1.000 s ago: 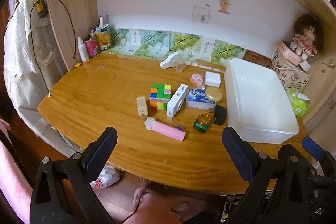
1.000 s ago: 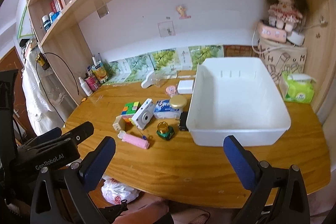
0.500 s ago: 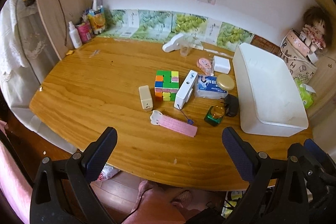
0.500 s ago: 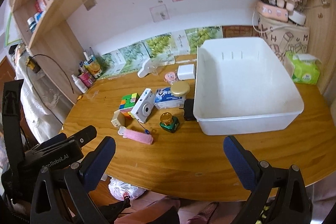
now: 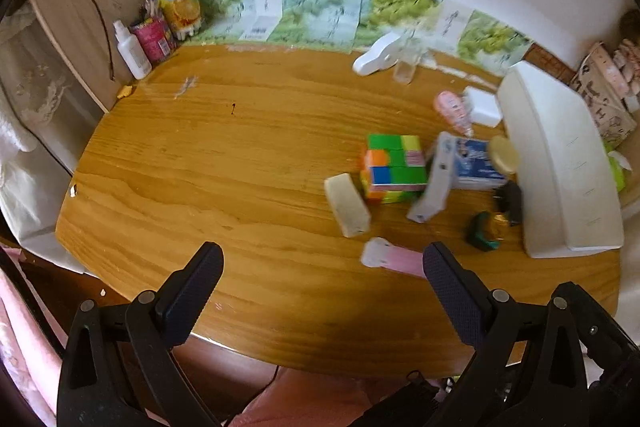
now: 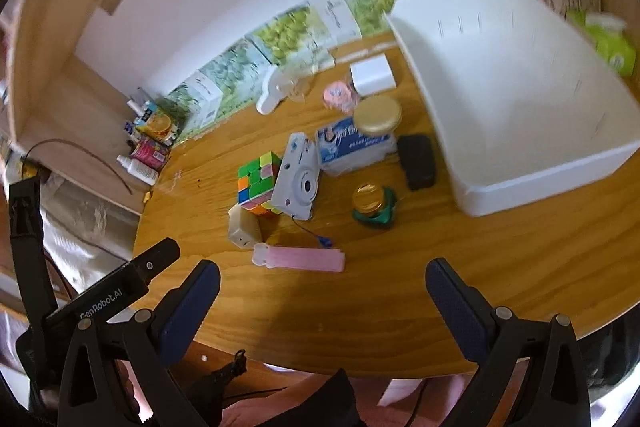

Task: Organize rigid objects
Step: 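Lower left gripper to the cream block while right gripper lowers to the pink hair roller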

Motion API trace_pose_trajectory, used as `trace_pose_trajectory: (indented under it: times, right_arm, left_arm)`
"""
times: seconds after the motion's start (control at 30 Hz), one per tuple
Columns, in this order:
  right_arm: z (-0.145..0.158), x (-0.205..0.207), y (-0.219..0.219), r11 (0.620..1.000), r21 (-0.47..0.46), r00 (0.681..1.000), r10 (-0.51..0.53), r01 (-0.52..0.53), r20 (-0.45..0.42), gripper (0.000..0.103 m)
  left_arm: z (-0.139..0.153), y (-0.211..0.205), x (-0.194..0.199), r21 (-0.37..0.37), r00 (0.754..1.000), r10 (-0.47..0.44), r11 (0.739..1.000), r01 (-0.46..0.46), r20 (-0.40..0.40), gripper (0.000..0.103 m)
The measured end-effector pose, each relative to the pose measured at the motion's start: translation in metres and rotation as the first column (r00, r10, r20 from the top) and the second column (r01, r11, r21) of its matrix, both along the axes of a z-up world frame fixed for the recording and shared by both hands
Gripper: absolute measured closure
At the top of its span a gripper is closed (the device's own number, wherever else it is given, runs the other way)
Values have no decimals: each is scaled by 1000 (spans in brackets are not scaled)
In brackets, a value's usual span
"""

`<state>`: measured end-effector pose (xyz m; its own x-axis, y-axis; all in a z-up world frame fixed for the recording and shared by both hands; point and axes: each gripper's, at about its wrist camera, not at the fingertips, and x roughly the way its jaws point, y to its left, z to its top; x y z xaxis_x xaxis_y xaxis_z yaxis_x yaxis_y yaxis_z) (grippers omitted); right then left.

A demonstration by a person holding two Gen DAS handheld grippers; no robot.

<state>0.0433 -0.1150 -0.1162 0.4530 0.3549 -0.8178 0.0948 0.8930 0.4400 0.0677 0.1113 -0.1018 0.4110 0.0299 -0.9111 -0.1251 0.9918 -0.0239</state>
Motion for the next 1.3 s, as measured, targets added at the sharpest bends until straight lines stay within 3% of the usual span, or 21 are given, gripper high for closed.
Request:
trace_pose_trajectory:
  times: [0.13, 0.33, 0.67, 0.83, 1.0, 1.23, 1.3]
  right_arm:
    - [-20, 14, 8, 997, 47, 994, -56, 60, -91, 0]
    - [-54, 31, 16, 981, 110, 962, -131, 161, -240, 1]
    - [-101, 44, 23, 921, 236, 876, -181, 310, -446, 11]
    - [-114, 50, 30, 907, 240, 830, -177, 346, -528, 18]
    - [-118, 60, 38, 917, 202, 801, -174, 344, -573, 25]
    - [-118, 71, 40, 925, 170, 792, -185, 341, -582, 27]
    - [-117, 74, 42, 930, 156, 790, -185, 333, -585, 28]
  left_arm:
    - [-14, 12, 23, -10, 996, -42, 999, 42, -74, 3]
    - [-39, 22, 59, -59, 976, -115, 993, 106, -187, 3]
    - [-85, 14, 95, -151, 898, -227, 972, 183, -376, 8]
    - [-94, 10, 101, -217, 873, -270, 957, 195, -406, 9]
    - [-103, 4, 103, -259, 847, -304, 944, 205, -437, 25]
    - [-114, 13, 111, -308, 829, -291, 939, 153, -478, 43]
    - [-115, 18, 112, -316, 825, -290, 938, 144, -485, 53]
